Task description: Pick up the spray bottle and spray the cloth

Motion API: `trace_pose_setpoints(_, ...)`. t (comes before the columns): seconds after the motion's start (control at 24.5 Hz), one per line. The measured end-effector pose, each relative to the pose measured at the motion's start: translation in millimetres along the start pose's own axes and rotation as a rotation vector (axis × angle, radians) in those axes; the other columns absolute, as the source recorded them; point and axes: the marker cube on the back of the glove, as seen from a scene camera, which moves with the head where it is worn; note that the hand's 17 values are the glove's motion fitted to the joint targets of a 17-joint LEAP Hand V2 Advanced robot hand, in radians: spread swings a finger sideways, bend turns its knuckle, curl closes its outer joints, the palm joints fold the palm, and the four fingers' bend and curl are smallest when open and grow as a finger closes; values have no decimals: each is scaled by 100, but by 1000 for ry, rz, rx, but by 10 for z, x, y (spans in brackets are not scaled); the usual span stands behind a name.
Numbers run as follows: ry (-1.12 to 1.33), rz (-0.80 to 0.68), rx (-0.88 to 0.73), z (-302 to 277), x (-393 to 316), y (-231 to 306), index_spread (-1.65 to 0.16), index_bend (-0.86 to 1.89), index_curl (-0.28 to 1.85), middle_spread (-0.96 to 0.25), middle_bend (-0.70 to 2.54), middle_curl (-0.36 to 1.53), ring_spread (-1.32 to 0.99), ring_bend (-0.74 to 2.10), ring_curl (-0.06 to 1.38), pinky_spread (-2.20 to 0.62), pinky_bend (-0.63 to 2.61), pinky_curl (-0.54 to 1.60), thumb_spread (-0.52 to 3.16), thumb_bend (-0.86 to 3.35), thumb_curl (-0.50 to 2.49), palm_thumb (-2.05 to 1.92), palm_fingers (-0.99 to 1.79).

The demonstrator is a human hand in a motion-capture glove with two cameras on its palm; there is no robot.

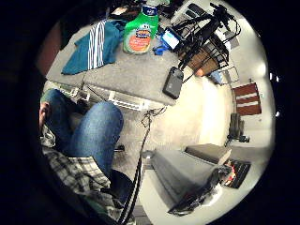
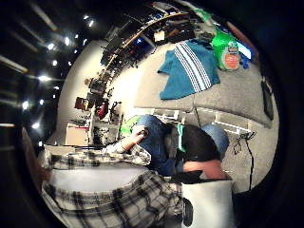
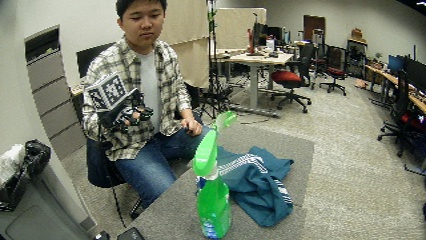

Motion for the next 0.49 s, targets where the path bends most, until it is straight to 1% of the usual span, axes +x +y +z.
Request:
trace_pose_setpoints(0.2, 0, 12, -8, -6, 10, 14, -27, 22, 12, -7, 19, 9, 4, 22, 7, 13, 36, 9, 66, 28, 15, 47, 24)
trace_pose_setpoints(0.49, 0, 8, -17, 13, 53, -40, -33, 19, 18, -9, 19, 14, 6, 21, 11, 17, 38, 12, 90, 25, 22, 51, 22)
